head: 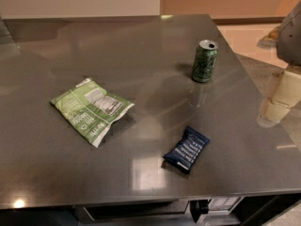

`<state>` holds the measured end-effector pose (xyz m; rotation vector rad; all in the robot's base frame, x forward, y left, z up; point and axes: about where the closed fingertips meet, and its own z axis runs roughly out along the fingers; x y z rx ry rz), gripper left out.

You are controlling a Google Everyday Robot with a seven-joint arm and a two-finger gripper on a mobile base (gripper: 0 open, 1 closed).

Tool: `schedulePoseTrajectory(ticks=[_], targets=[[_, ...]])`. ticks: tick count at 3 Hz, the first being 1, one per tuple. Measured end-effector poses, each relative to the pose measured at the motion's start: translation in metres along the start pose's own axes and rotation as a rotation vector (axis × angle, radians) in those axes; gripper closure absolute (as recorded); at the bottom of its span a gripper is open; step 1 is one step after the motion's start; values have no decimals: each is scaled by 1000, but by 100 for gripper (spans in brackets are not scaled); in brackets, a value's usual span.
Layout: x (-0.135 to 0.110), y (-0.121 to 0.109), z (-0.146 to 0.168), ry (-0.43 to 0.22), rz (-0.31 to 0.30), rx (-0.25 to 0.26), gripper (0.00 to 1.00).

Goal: Move green can near green jalapeno chip bag

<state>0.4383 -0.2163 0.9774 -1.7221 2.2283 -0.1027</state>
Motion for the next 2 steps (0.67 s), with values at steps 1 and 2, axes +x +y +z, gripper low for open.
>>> schedulePoseTrajectory(ticks=[1,2], targets=[[-1,-7,3,-11,4,2,0],[-2,-27,12,-22,23,11,0]])
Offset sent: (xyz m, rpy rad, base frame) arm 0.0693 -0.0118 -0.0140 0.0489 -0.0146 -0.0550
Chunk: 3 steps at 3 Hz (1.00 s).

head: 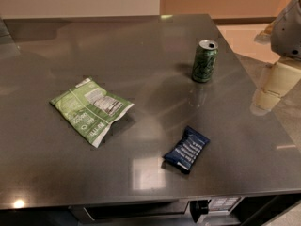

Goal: Move green can near green jalapeno chip bag

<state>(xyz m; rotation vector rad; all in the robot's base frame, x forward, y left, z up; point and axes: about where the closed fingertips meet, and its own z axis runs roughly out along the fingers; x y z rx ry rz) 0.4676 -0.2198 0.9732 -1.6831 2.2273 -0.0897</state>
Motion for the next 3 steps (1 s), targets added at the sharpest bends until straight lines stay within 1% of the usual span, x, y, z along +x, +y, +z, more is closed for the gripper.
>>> schedulePoseTrajectory(ticks=[2,3], targets=[[0,-74,39,-47,92,31,0],[-11,-105,58,-87,116,46,0]])
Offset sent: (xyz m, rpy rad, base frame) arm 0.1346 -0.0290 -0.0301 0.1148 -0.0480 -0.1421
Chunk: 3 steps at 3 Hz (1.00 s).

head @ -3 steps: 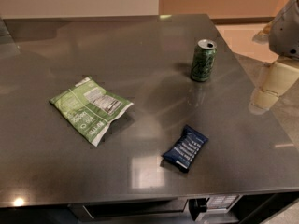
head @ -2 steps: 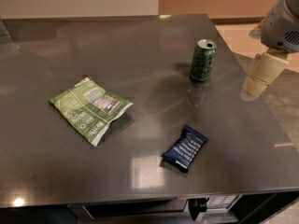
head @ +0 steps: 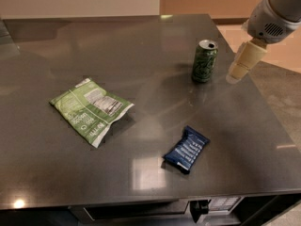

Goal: Move green can near green jalapeno chip bag

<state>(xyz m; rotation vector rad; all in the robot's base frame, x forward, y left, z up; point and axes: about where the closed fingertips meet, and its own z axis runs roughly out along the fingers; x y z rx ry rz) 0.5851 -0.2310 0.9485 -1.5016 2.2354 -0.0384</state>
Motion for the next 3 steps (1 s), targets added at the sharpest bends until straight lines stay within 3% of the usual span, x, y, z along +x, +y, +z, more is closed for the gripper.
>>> schedulePoseTrajectory(ticks=[2,3], targets=[[-28,-43,48,-63,69,-39,0],[-37,-54,65,-86,96,-65,0]])
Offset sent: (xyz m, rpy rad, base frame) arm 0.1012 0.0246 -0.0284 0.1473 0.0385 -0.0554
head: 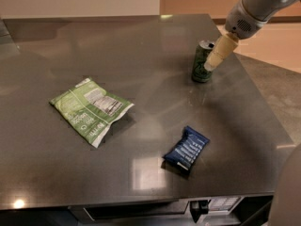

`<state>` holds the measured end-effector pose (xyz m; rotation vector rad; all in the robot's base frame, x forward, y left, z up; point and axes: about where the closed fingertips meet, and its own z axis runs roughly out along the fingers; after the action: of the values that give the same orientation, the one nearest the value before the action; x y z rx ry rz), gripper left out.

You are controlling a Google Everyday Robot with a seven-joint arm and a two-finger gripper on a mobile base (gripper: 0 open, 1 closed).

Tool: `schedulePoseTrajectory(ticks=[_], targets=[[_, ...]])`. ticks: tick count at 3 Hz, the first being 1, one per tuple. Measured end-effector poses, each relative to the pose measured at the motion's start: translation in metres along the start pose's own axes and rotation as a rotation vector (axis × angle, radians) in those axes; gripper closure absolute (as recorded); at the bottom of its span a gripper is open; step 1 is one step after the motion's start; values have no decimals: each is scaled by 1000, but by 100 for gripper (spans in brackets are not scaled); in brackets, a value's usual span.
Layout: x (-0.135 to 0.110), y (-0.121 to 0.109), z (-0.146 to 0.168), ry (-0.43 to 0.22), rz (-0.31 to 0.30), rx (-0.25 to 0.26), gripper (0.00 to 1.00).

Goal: Move green can near green jalapeno chip bag

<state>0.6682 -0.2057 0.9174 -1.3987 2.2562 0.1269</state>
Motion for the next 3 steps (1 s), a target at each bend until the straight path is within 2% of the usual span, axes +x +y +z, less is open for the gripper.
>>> schedulePoseTrajectory(ticks=[2,3], targets=[[-4,-8,21,-29,28,-41,0],[-6,-8,24,-40,34,-59,15]])
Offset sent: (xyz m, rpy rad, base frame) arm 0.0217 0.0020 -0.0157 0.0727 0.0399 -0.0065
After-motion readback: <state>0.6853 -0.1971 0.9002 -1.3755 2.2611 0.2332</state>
